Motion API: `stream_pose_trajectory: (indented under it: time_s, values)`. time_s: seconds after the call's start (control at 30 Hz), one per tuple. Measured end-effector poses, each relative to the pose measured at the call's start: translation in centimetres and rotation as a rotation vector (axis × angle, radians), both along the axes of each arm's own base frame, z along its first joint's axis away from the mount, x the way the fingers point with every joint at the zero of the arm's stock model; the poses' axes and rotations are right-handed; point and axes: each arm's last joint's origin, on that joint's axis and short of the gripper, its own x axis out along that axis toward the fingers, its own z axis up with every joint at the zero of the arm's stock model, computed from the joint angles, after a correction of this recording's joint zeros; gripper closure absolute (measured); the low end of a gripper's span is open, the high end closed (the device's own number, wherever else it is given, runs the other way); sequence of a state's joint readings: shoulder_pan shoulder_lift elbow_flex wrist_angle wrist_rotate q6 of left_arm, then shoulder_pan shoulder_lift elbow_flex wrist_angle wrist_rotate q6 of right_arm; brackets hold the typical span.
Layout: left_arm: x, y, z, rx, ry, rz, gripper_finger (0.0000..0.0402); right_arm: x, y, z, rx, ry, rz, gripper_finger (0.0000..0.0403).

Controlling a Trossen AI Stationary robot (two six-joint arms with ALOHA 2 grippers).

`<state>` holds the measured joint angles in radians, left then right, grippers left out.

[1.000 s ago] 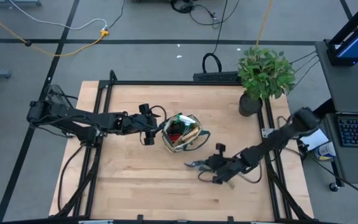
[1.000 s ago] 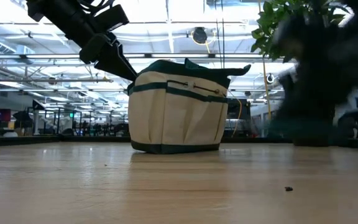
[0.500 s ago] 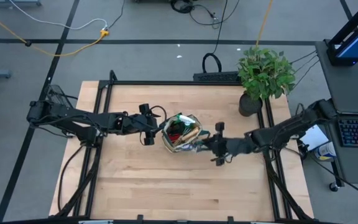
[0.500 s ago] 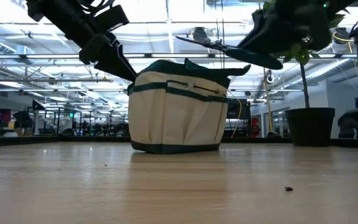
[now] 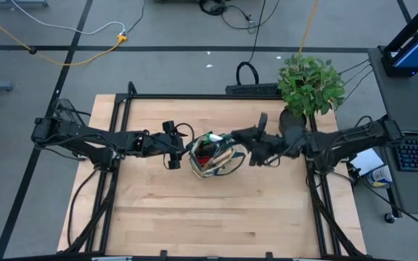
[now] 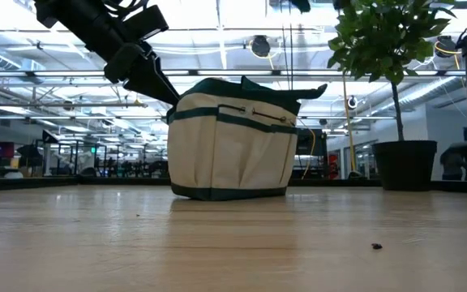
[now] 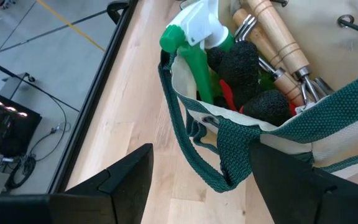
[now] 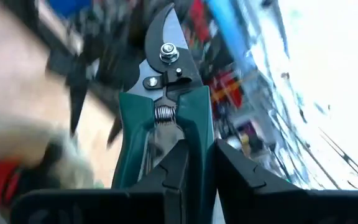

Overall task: Pick & Place Garden tools in Gardening bag
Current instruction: Put the green shear scissors into the green gardening bag

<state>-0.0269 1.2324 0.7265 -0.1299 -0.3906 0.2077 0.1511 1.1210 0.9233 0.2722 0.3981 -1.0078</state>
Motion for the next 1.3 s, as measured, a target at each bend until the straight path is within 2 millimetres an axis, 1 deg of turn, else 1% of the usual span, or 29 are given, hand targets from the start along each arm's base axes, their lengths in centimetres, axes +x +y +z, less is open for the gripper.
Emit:
stream_pose_trajectory:
  time_s: [0.07,0.13,0.27,0.37,0.43,0.53,0.6,0.73,0.8,0.9,1.03,1.13,1.23,1.3]
  values:
    - [0.0,0.0,0.0,0.001,0.000,0.002,0.0133,0.2,-0.6,0.4,0.046,-0.050,0.071,0.0357]
    - [0.0,0.0,0.0,0.000,-0.001,0.002,0.0133,0.7,-1.2,0.2,0.105,-0.061,0.133,0.0357]
    - [0.0,0.0,0.0,0.000,-0.001,0.002,0.0133,1.7,-1.9,-0.8,0.231,-0.038,0.171,0.0357]
    - [0.0,0.0,0.0,0.000,-0.001,0.003,0.0133,2.8,-2.1,-2.1,0.327,-0.003,0.165,0.0357]
    - [0.0,0.0,0.0,0.000,-0.001,0.003,0.0133,3.6,-2.1,-3.1,0.345,0.035,0.156,0.0357]
    - [0.0,0.0,0.0,-0.001,-0.001,0.003,0.0133,4.5,-2.1,-4.0,0.305,0.055,0.152,0.0357]
    - [0.0,0.0,0.0,-0.002,-0.001,0.003,0.0133,4.8,-2.1,-4.0,0.268,0.026,0.158,0.0357]
    - [0.0,0.0,0.0,0.001,0.001,0.002,0.0133,5.1,-2.1,-2.8,0.227,-0.108,0.181,0.0357]
    - [0.0,0.0,0.0,0.001,0.001,0.002,0.0133,5.0,-2.1,-2.2,0.243,-0.174,0.207,0.0357]
    - [0.0,0.0,0.0,0.001,0.001,0.001,0.0133,4.9,-2.0,-1.9,0.304,-0.208,0.275,0.0356]
    - [0.0,0.0,0.0,0.000,0.000,0.001,0.0133,5.0,-1.9,-2.5,0.448,-0.155,0.293,0.0355]
    - [0.0,0.0,0.0,-0.001,0.000,0.001,0.0133,5.6,-2.0,-4.1,0.521,-0.047,0.249,0.0355]
    - [0.0,0.0,0.0,-0.001,0.000,0.001,0.0133,5.9,-2.1,-5.4,0.539,0.016,0.157,0.0354]
    - [0.0,0.0,0.0,-0.001,0.000,0.001,0.0133,5.9,-2.2,-5.5,0.513,0.014,0.117,0.0354]
